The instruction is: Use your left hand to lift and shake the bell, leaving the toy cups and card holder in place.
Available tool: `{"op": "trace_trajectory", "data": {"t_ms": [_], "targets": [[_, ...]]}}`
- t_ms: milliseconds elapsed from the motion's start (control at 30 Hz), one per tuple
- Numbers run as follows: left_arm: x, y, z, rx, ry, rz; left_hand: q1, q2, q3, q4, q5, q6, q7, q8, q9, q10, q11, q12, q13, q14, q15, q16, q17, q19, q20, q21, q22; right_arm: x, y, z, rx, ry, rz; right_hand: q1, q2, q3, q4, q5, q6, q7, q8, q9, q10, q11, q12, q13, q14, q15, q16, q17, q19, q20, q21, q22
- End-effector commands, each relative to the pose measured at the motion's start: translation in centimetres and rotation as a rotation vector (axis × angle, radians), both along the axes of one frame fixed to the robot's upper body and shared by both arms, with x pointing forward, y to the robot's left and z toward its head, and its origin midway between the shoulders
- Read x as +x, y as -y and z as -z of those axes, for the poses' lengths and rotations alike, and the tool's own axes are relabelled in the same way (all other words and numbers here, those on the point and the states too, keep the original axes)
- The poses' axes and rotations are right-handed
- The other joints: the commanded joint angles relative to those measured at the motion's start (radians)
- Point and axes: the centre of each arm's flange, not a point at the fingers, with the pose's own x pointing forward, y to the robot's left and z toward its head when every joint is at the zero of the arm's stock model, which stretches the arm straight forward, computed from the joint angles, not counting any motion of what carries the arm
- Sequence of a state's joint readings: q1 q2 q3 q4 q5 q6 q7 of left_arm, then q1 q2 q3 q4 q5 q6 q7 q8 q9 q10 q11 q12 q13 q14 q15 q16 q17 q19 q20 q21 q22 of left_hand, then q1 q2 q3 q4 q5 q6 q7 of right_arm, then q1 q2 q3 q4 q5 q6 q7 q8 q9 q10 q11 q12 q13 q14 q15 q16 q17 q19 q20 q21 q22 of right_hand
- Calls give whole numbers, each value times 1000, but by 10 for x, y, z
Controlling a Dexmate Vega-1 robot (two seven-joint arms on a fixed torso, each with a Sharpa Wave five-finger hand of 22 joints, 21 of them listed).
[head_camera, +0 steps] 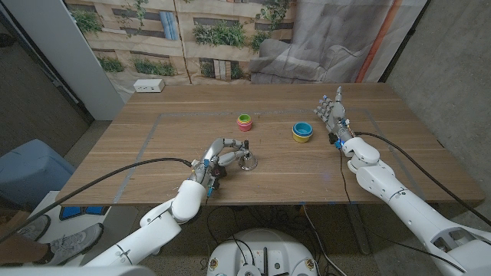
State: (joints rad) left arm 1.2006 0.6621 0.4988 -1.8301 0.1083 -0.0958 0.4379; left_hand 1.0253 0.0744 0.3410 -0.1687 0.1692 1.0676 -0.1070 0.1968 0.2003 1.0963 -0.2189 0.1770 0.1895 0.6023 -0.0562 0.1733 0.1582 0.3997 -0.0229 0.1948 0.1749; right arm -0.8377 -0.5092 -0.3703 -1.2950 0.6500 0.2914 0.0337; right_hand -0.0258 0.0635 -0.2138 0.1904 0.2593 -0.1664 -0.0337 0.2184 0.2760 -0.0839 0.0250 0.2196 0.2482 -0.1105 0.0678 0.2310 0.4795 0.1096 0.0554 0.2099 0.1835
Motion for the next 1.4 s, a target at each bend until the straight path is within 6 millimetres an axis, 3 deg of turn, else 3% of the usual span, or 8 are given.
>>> {"op": "trace_trajectory", "data": {"t_ms": [33,567,1033,1400], "targets": [[4,-2,0,23,-9,-2,-12,-9,-8,5,5,-31,-2,-11,1,-39,-2,-4,1,-9,-107,-2,3,-11,1,-2,1,0,0,0,1,1,0,3,97,-6,-1,7,-10,0,6,3,-4,-1,5,2,-4,-3,3,4,6,0,5,3],[8,-4,-3,56,-18,24,-59,-64,-45,8,8,-146,-14,-19,-6,-195,0,-6,-1,-53,-99,-2,4,-73,6,-9,0,-1,0,-1,1,1,0,3,97,-6,-1,7,-10,0,6,3,-5,-1,5,2,-3,-2,4,4,6,-1,5,3],[8,-13,-10,101,-22,40,-116,-108,-83,17,11,-304,-12,-20,-15,-389,4,-8,-5,-159,-65,-5,8,-145,22,-12,-1,0,0,-1,1,1,0,3,97,-6,-1,7,-10,0,6,3,-4,-1,5,2,-3,-1,3,4,6,-1,5,3],[14,-21,-15,111,-48,89,-179,-136,-114,25,10,-468,10,-21,-18,-565,22,-5,-8,-274,-33,-4,9,-236,-6,-18,-5,0,-1,-1,1,1,0,3,97,-6,-1,7,-10,0,5,3,-5,0,5,2,-4,-1,3,4,6,0,5,3]]}}
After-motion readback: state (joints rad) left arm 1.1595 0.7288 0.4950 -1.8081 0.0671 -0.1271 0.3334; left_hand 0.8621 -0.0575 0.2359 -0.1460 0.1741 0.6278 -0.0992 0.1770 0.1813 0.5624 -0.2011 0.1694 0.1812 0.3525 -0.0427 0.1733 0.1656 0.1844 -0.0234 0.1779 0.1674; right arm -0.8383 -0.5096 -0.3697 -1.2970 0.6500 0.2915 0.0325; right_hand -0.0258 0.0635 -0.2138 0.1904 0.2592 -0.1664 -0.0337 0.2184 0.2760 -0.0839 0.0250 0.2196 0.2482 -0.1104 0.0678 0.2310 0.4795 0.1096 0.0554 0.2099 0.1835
